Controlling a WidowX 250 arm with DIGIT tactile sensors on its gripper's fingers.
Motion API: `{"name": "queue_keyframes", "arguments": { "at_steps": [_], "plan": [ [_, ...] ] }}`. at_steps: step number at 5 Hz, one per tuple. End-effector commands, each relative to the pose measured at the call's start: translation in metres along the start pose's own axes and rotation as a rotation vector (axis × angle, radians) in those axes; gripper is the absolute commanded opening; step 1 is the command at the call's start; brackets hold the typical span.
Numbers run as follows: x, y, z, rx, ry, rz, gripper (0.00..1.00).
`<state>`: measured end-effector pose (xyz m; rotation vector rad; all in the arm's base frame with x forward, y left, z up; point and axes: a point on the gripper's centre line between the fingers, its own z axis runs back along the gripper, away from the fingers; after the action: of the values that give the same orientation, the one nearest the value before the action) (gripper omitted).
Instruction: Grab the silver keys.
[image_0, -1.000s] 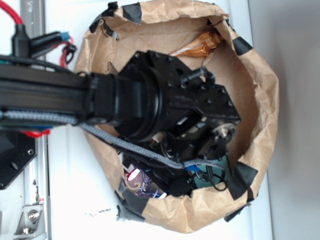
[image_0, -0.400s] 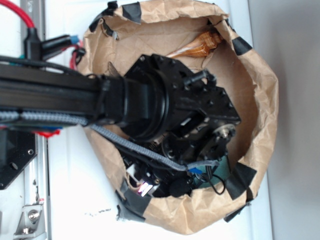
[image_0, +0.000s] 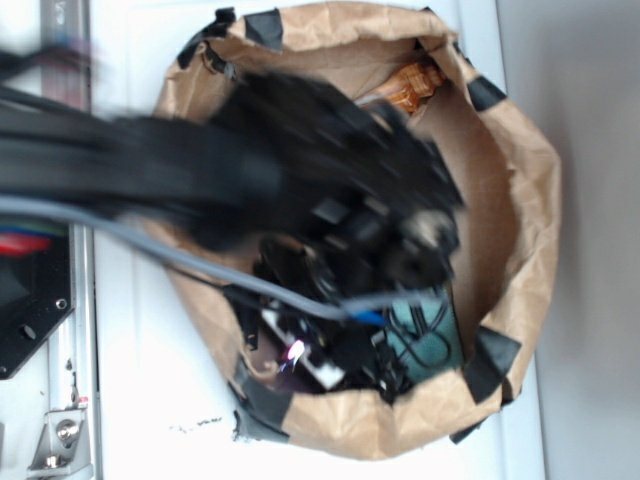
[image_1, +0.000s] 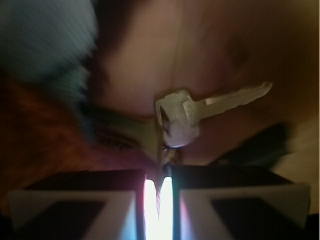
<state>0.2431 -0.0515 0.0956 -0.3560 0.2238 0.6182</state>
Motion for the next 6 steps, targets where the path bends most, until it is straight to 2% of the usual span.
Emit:
{"name": "queue_keyframes", "arguments": {
  "at_steps": [1,2,3,4,5,6],
  "plan": [
    [-0.025,0.036,0.111,-0.196,-0.374,-0.110,0.00],
    [-0.036,0.032,0.127,-0.106,-0.434,-0.147,0.00],
    [-0.023,0.022,0.121,-0.020,-0.580,-0.182,0.00],
    [0.000,0.019,0.120,0.067,-0.649,-0.202,0.00],
    [0.020,0.026,0.118,0.156,-0.702,-0.162,0.00],
    [0.016,0.031,0.121,0.207,-0.624,-0.159,0.00]
  ]
}}
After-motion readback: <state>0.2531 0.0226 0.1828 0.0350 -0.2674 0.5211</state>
